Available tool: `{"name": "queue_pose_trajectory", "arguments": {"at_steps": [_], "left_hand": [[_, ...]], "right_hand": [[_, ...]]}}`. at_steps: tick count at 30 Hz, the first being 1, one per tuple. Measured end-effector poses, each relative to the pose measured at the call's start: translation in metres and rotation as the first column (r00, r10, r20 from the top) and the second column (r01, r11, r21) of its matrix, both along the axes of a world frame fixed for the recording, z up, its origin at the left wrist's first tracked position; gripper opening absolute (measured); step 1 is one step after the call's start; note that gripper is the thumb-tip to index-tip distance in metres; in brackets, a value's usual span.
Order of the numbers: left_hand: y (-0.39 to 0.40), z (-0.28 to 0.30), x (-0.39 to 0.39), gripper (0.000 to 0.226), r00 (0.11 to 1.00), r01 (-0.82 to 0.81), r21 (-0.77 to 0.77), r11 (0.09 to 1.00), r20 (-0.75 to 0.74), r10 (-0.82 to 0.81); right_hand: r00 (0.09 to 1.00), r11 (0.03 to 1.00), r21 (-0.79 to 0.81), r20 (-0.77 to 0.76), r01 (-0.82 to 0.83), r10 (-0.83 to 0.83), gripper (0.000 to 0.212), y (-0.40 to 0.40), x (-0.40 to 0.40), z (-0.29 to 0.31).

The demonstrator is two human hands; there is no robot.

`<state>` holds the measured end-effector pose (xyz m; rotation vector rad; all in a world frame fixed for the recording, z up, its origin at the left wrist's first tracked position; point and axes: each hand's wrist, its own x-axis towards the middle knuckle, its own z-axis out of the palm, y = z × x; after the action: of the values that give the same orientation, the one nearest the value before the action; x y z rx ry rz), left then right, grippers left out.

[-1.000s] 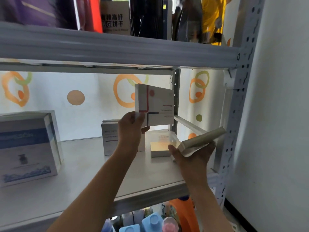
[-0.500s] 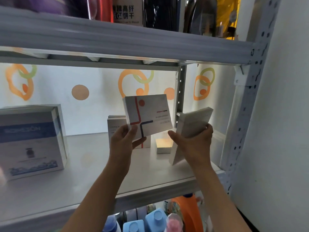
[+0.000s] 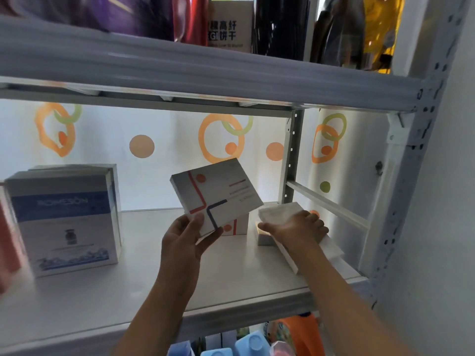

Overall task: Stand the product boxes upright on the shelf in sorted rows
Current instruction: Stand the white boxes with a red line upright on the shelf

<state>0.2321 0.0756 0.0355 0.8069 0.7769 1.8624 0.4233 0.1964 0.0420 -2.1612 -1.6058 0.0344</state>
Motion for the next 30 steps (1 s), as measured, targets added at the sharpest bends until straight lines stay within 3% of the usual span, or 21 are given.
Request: {"name": "queue_pose_trajectory", "arguments": {"at_steps": [5,7,9,11,14,17,18,22,24,26,28,30], "left_hand": [[-0.006,-0.003,-0.001,0.024,0.999,0.035,-0.006,0.999,-0.015,-0.035],[-0.008,-0.004,-0.002,0.025,0.999,0.047,0.000,0.999,-0.011,-0.047],[-0.010,-0.003,-0.005,0.028,0.998,0.063,0.019,0.998,0.018,-0.063],[-0.012,-0.003,-0.007,0.030,0.995,0.083,0.038,0.996,0.055,-0.085],[-0.014,-0.002,-0.007,0.032,0.982,0.138,0.059,0.989,0.124,-0.145],[-0.017,-0.001,-0.003,0.030,0.976,0.175,0.032,0.984,0.127,-0.177],[-0.018,-0.002,-0.001,0.030,0.979,0.172,0.007,0.985,0.110,-0.171],[-0.020,-0.010,0.002,0.034,0.992,0.103,-0.088,0.991,-0.064,-0.109],[-0.020,-0.014,-0.001,0.037,0.972,0.057,-0.111,0.992,-0.219,-0.080],[-0.021,-0.017,-0.005,0.034,0.863,-0.032,-0.103,0.994,-0.505,-0.025],[-0.020,-0.021,-0.017,0.035,0.563,-0.172,-0.019,0.985,-0.823,0.082],[-0.018,-0.025,-0.031,0.048,0.241,-0.235,0.096,0.967,-0.958,0.154]], "right_hand": [[0.994,0.997,-0.016,0.076,-0.078,0.079,0.119,-0.003,-0.001,-0.004],[0.989,0.991,0.034,0.068,-0.131,0.128,0.107,-0.004,-0.002,-0.005],[0.983,0.966,0.183,-0.010,-0.180,0.185,0.082,-0.008,-0.005,-0.004],[0.933,0.889,0.410,-0.194,-0.205,0.305,0.051,-0.019,-0.011,-0.001],[0.706,0.806,0.550,-0.481,-0.219,0.519,0.017,-0.053,-0.027,0.007],[0.390,0.785,0.548,-0.681,-0.289,0.619,0.021,-0.078,-0.044,0.008],[0.326,0.785,0.541,-0.715,-0.303,0.619,0.025,-0.082,-0.048,0.007],[0.239,0.768,0.492,-0.755,-0.410,0.611,0.030,-0.082,-0.053,0.001],[0.119,0.742,0.492,-0.792,-0.455,0.598,0.036,-0.083,-0.054,-0.002],[0.018,0.747,0.524,-0.814,-0.410,0.581,0.036,-0.082,-0.050,-0.003],[-0.011,0.768,0.550,-0.815,-0.327,0.579,0.036,-0.078,-0.042,-0.001],[-0.026,0.778,0.568,-0.812,-0.269,0.583,0.036,-0.072,-0.032,0.001]]}}
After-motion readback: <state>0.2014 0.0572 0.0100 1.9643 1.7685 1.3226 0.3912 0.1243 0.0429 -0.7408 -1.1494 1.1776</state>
